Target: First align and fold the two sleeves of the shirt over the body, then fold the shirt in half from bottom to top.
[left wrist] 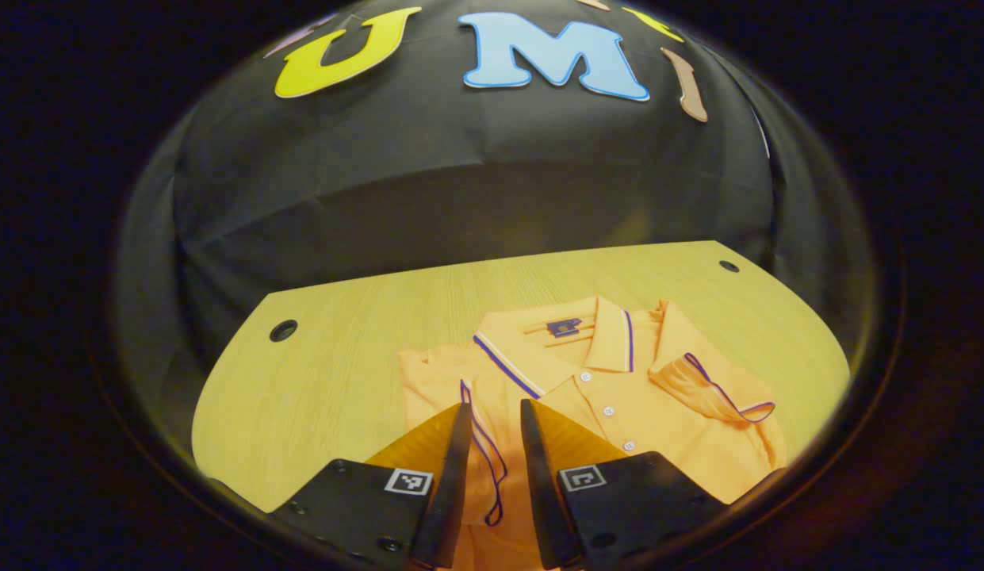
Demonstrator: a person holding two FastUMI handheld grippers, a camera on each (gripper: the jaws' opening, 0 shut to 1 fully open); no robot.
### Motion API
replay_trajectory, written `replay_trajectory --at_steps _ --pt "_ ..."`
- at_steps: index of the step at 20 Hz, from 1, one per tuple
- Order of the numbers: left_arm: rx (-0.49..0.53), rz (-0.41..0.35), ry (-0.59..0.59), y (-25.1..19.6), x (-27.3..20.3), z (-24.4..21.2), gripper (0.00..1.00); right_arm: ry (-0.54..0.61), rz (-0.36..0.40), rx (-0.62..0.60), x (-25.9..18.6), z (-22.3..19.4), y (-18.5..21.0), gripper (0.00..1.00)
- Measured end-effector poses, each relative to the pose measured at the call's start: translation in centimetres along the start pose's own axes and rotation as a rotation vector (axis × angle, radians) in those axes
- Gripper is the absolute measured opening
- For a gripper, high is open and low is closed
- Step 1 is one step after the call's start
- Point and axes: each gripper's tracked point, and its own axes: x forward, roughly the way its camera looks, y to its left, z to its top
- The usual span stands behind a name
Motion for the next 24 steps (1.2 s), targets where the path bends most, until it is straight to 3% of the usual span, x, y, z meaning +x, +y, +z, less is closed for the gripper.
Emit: replay_trajectory --at_steps 3,4,8,18,19,24 --pt "0.003 -0.008 -0.014 -0.4 -2.5 0.0 0.77 -0.005 0.03 0.0 0.1 -0.5 -0.2 0.87" --pt "0.006 -0.007 -0.013 -0.5 -3.4 -0.3 0.76 0.0 0.046 0.001 0.1 -0.8 -0.3 0.87" --pt "0.007 -0.001 -0.004 -1.1 -7.4 -2.3 0.98 0.023 0.079 -0.011 -0.2 -2.8 -1.1 0.87" --pt "-0.062 -0.024 0.036 -4.0 -18.5 -9.9 1.0 0.087 0.11 -0.009 -3.1 -9.3 -3.3 0.87" --pt "-0.071 -0.028 0.046 -4.3 -19.6 -10.9 0.97 0.1 0.109 -0.017 -3.5 -10.1 -3.6 0.87" --pt "-0.114 -0.027 0.083 -4.5 -24.7 -16.1 0.99 0.166 0.126 -0.069 -4.8 -13.9 -3.8 0.87"
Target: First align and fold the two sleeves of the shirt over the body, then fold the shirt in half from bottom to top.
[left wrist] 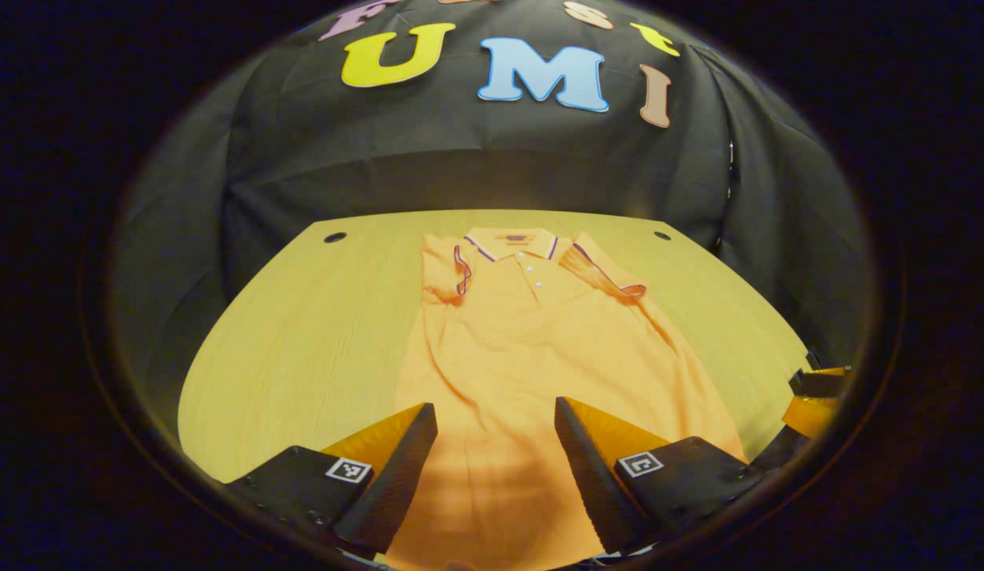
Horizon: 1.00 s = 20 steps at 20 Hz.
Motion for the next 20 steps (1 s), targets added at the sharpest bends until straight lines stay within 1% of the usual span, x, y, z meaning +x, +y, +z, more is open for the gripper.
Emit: replay_trajectory --at_steps 1,2,6,9,16,20 --pt "-0.005 0.003 0.009 0.2 -0.7 -1.1 0.99 0.013 0.008 -0.009 -0.1 -0.8 0.3 0.87" --pt "-0.012 0.007 0.016 0.5 -1.5 -2.1 0.96 0.025 0.015 -0.02 -0.1 -1.5 0.6 0.87" --pt "-0.044 0.007 0.032 1.3 -4.5 -5.3 0.95 0.071 0.039 -0.059 0.0 -4.0 1.3 0.87" --pt "-0.056 0.009 0.043 2.1 -6.1 -7.2 0.95 0.092 0.047 -0.077 0.1 -5.2 1.5 0.87" --pt "-0.041 -0.006 0.059 2.0 -8.3 -9.5 0.95 0.122 0.041 -0.092 -0.1 -6.9 1.0 0.87" --pt "-0.03 0.006 0.075 2.6 -8.7 -10.6 0.95 0.146 0.031 -0.093 0.0 -8.0 0.6 0.87"
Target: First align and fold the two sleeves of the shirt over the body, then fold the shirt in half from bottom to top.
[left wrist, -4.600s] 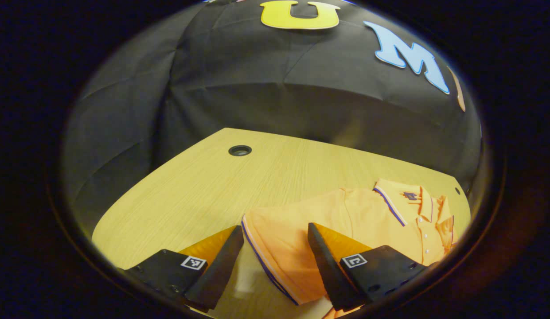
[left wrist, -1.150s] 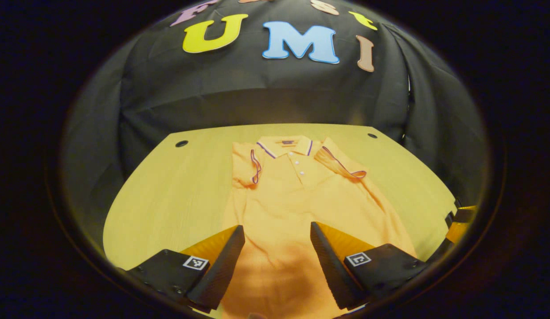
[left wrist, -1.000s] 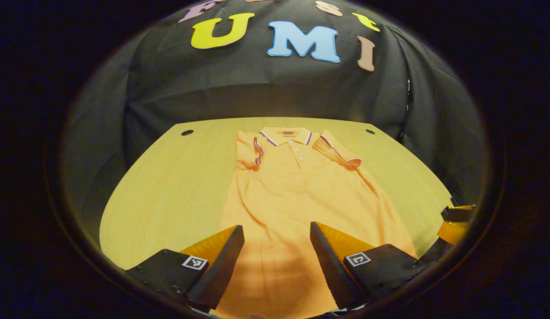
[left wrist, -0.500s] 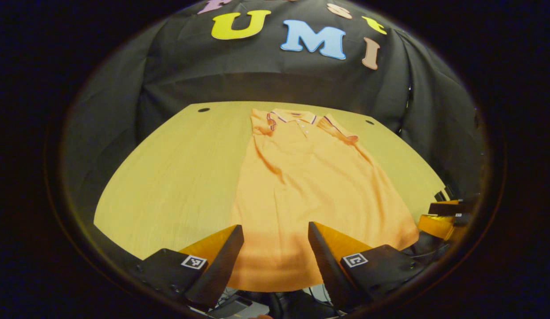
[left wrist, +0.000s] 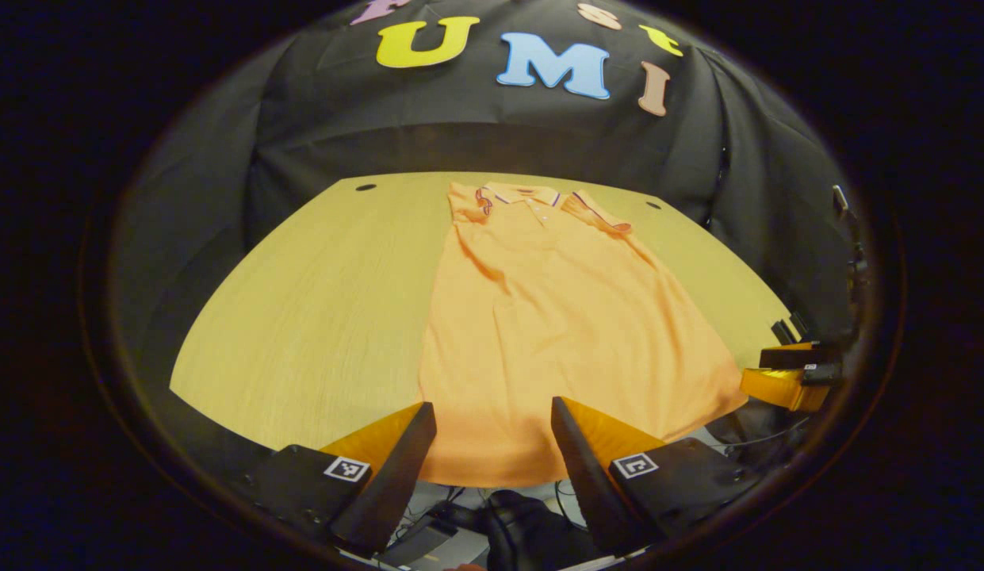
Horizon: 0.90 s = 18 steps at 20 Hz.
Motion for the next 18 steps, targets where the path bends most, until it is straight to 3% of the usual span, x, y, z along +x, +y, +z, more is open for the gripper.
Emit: replay_trajectory --at_steps 7,16,17,18 --pt "0.023 0.006 0.031 0.1 -0.1 -2.1 0.96 0.057 -0.013 -0.012 1.5 -1.6 0.0 0.87" --pt "0.133 0.034 0.039 -1.0 1.1 -2.4 0.96 0.069 -0.016 -0.008 2.4 -1.5 0.5 0.87" --pt "0.134 0.037 0.039 -1.4 0.9 -2.6 0.94 0.07 -0.013 -0.008 2.5 -1.7 0.5 0.87" --pt "0.137 0.034 0.034 -1.7 1.0 -2.5 0.76 0.068 -0.016 -0.005 2.5 -1.5 0.6 0.82"
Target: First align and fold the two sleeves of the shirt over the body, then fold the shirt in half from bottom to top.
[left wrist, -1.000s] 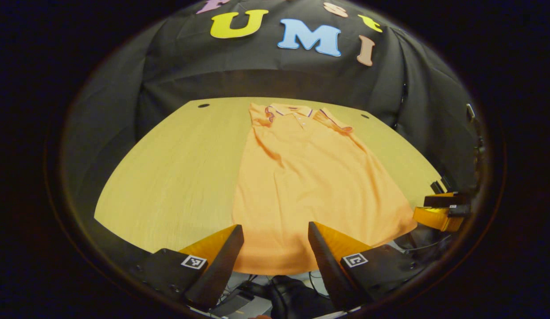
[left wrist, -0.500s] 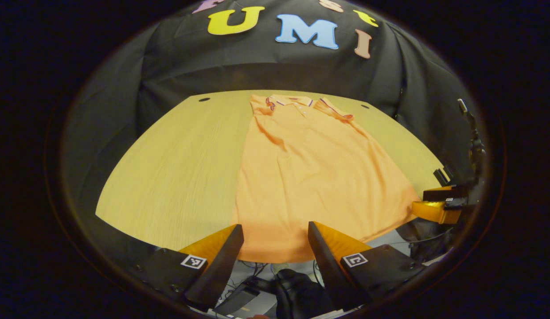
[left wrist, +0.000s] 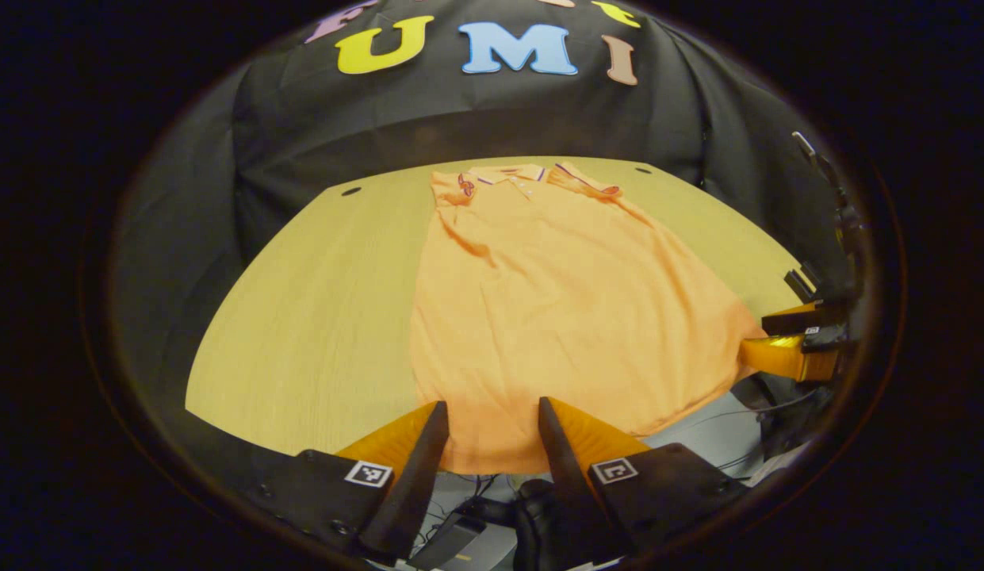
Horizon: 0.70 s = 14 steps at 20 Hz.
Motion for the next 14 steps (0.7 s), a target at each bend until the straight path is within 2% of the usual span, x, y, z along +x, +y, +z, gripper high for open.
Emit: replay_trajectory --at_steps 1,2,3,4,5,6,7,8,9,14 --pt "0.004 -0.001 0.002 -0.2 0.2 0.0 0.67 0.002 -0.004 0.008 0.0 -0.1 -0.1 0.73" --pt "0.006 0.003 -0.001 -0.3 0.3 0.1 0.59 0.002 -0.008 0.016 -0.1 0.1 -0.2 0.54" --pt "0.005 0.014 -0.002 -0.2 0.5 0.2 0.51 0.003 -0.012 0.027 -0.1 0.0 -0.3 0.47" --pt "-0.005 0.023 -0.004 -0.1 0.5 0.3 0.33 0.002 -0.01 0.037 0.1 -0.1 -0.2 0.33" --pt "-0.012 0.026 0.0 -0.2 0.5 0.3 0.24 0.0 -0.011 0.043 0.0 0.0 -0.2 0.29" --pt "-0.007 0.027 0.003 -0.2 0.4 0.4 0.22 0.001 -0.005 0.039 0.1 -0.1 -0.1 0.2" --pt "-0.023 0.035 0.004 -0.1 0.5 0.3 0.22 -0.001 0.002 0.035 0.1 -0.1 0.1 0.2" --pt "-0.032 0.036 0.008 -0.4 0.5 0.5 0.07 -0.003 0.005 0.046 0.0 -0.2 0.0 0.2" --pt "-0.034 0.036 0.011 -0.6 0.5 0.5 0.07 -0.005 0.013 0.054 -0.1 -0.1 0.2 0.03" --pt "-0.051 0.05 0.005 -0.5 -0.2 1.6 0.06 -0.044 0.057 0.084 -1.1 1.6 0.3 0.04"
